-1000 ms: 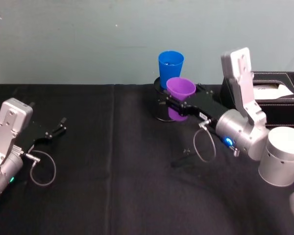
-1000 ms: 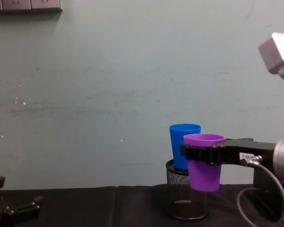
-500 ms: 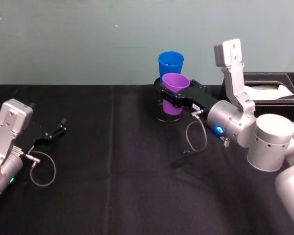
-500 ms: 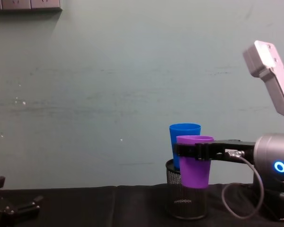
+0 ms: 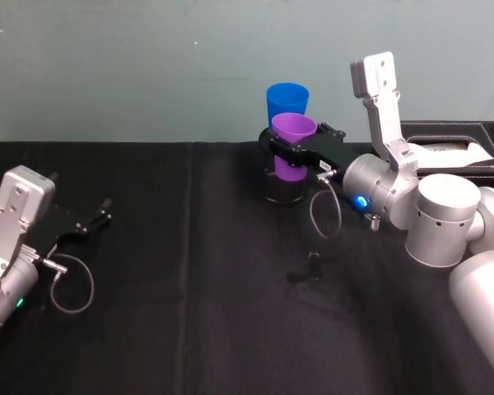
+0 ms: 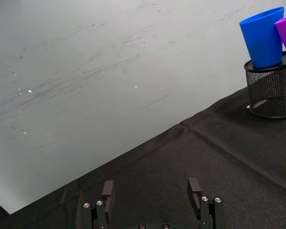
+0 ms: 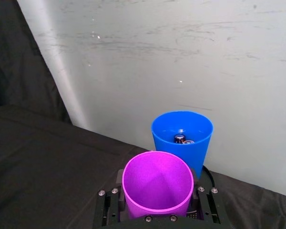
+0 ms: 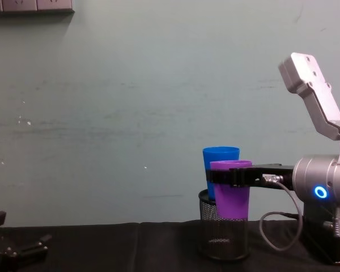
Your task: Pick up one cup with a gripper and tap it against the other cup.
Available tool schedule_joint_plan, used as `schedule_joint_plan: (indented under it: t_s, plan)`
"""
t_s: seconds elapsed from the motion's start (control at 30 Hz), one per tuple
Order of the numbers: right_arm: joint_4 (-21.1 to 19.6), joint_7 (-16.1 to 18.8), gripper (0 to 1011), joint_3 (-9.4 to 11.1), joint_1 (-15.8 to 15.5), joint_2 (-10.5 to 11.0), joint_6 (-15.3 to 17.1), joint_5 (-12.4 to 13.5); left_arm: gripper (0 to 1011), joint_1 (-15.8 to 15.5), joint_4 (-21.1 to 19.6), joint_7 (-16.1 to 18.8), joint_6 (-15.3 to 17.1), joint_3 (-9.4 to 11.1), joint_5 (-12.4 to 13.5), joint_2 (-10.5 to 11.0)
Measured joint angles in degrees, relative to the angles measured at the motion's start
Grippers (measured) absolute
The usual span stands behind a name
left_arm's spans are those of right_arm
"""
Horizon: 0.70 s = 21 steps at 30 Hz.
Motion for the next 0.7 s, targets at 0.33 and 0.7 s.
schedule_joint_plan:
  t_s: [0.33,0.7]
  plan:
    - [1.0,0.0,738,0.2,0.7,-0.5,-0.6,-0.5,1000,0.0,0.0,0.0,0.0,0.0,0.0,0.0]
    - [1.0,-0.1,738,0.2,0.7,-0.4,-0.6,-0.4,1000,0.0,0.0,0.0,0.0,0.0,0.0,0.0]
